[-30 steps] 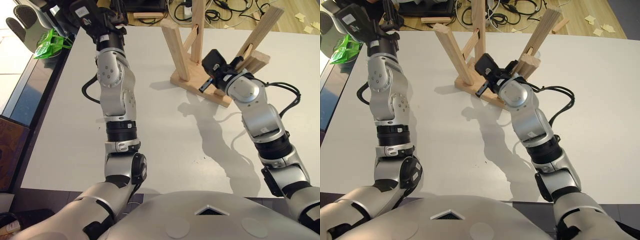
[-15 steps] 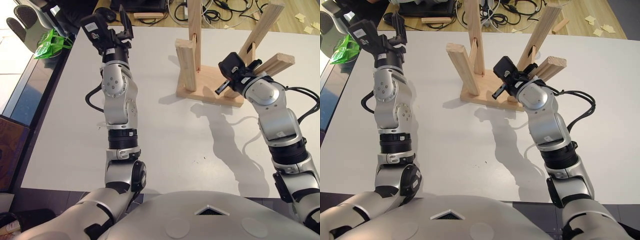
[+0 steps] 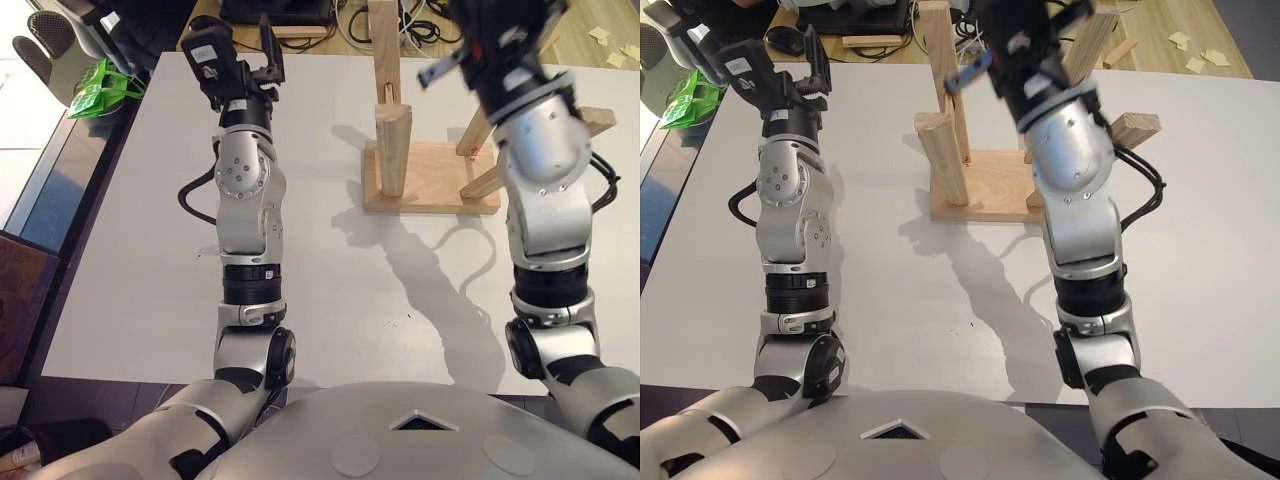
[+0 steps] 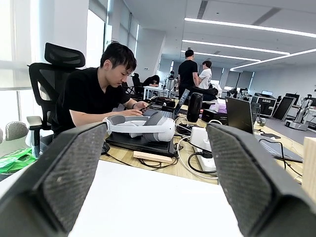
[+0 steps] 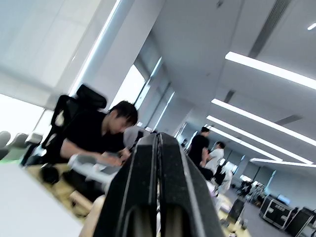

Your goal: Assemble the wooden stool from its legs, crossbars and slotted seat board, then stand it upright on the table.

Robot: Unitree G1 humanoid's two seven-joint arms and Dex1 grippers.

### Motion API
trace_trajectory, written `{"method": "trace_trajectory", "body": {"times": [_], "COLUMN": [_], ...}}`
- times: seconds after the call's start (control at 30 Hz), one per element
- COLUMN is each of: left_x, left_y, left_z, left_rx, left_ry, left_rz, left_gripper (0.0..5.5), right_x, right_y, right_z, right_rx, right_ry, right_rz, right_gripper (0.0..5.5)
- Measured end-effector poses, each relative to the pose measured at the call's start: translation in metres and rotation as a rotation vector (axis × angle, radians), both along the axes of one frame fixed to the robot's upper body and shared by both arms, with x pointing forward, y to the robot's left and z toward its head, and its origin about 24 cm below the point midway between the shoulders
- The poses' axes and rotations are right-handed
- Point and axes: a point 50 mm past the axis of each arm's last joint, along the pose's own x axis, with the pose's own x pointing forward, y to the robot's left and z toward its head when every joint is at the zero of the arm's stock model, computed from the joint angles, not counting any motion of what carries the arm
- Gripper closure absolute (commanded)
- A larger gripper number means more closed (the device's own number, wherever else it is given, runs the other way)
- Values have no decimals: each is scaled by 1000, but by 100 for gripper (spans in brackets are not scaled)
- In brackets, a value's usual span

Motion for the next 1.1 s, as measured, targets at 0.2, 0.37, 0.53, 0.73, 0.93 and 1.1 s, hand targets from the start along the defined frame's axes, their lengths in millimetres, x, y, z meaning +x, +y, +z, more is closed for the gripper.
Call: {"method": "trace_trajectory", "body": {"times": [0.2, 0.37, 0.53, 0.73, 0.93, 1.1], "left_x": [-6, -11, -21, -30, -35, -36], "left_y": [5, 1, -33, -43, -63, -61], "left_z": [-4, -25, -79, -103, -106, -106], "left_rx": [64, 125, 200, 157, 19, 37], "left_ry": [51, 219, 639, 860, 956, 969], "left_rz": [49, 27, -284, -389, -483, -465], "left_gripper": [196, 267, 357, 439, 534, 547], "right_x": [-12, -8, -7, -12, -18, -27], "right_y": [-57, -123, -189, -222, -227, -210], "right_z": [54, 25, -46, -125, -161, -178], "right_rx": [-96, -202, -147, -66, -102, -168], "right_ry": [-277, -102, 177, 619, 945, 1184], "right_rz": [-292, -525, -702, -659, -416, -186], "right_gripper": [550, 550, 550, 550, 550, 550]}}
